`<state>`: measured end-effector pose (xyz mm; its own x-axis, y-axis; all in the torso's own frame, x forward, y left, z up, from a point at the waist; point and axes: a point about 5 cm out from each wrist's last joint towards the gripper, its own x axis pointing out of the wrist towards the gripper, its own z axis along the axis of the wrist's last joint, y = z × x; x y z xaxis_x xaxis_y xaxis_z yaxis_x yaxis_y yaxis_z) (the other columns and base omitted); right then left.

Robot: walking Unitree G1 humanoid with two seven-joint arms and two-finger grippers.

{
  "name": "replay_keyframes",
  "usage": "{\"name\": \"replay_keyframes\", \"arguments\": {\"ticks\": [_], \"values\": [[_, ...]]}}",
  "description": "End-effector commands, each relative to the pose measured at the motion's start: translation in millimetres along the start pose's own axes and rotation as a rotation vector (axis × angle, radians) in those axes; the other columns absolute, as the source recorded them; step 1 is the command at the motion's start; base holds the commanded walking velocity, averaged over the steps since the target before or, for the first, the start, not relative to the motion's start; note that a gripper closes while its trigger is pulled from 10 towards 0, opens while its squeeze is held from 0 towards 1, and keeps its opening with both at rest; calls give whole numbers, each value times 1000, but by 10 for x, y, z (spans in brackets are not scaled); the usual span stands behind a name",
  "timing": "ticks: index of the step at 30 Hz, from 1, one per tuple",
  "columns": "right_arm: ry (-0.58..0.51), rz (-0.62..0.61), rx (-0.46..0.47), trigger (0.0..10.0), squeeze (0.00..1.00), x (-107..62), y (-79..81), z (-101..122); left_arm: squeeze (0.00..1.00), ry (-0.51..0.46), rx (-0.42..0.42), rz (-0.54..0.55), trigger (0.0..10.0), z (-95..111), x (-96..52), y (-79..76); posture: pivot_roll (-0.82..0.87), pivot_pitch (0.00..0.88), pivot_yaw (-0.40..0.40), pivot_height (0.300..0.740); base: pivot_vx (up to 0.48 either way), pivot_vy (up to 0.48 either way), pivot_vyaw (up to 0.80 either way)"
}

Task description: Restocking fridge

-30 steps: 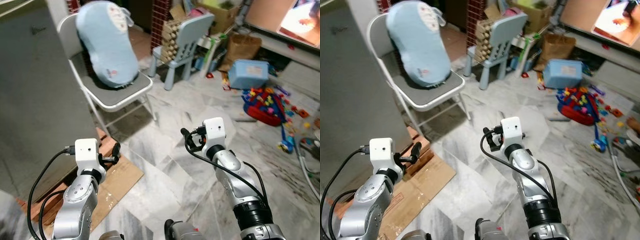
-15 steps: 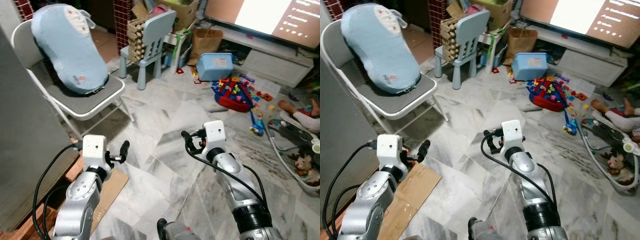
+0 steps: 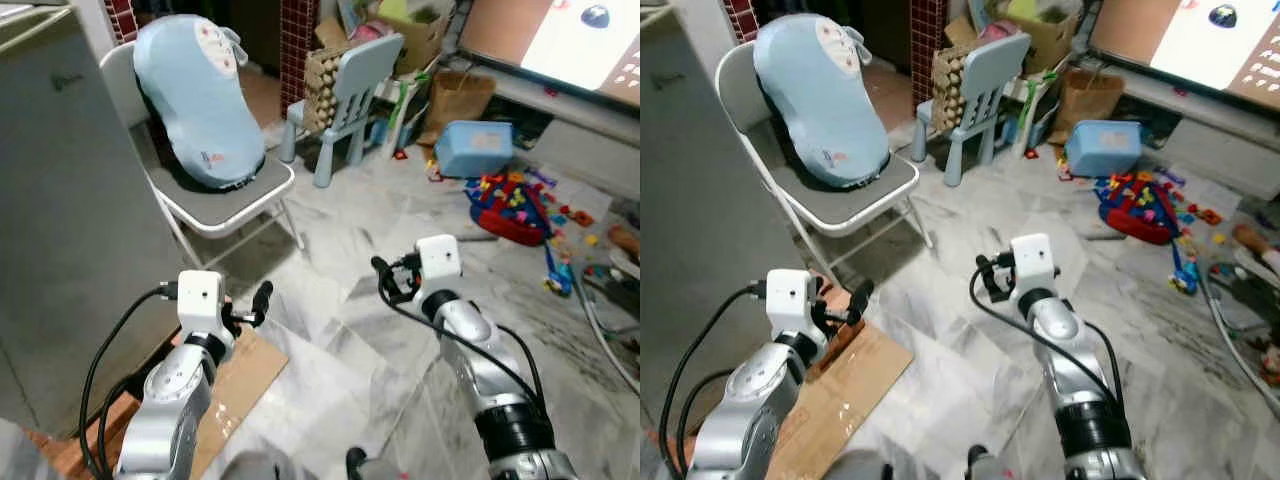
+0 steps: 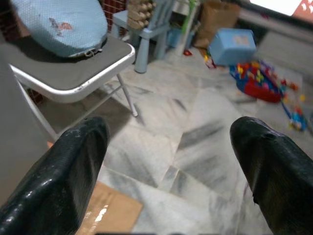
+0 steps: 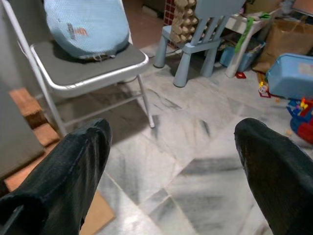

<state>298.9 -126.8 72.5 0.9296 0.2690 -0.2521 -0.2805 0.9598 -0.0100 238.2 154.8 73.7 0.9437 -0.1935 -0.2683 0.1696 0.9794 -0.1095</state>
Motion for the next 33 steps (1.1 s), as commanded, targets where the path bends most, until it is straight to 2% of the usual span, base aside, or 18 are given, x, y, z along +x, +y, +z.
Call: {"name": "replay_keyframes", "arguments": {"ticks": [1, 23, 28, 33], "values": [[-3, -29, -19, 10000, 0, -7, -119, 32, 0, -43, 10, -57, 10000, 97, 37, -125, 57, 66, -30, 740, 0, 0, -800], [-5, -27, -25, 10000, 0, 14, -114, 40, 0, -62, 37, -119, 10000, 123, 41, -197, 55, 69, -29, 740, 0, 0, -800], [-62, -61, -22, 10000, 0, -22, -157, 114, 0, -84, 37, -108, 10000, 144, 33, -177, 52, 65, -25, 740, 49, 0, -800], [-134, -126, -27, 10000, 0, -145, -246, 161, 0, -116, 31, -39, 10000, 172, 25, -58, 44, 54, -17, 740, 366, 0, -800]]}}
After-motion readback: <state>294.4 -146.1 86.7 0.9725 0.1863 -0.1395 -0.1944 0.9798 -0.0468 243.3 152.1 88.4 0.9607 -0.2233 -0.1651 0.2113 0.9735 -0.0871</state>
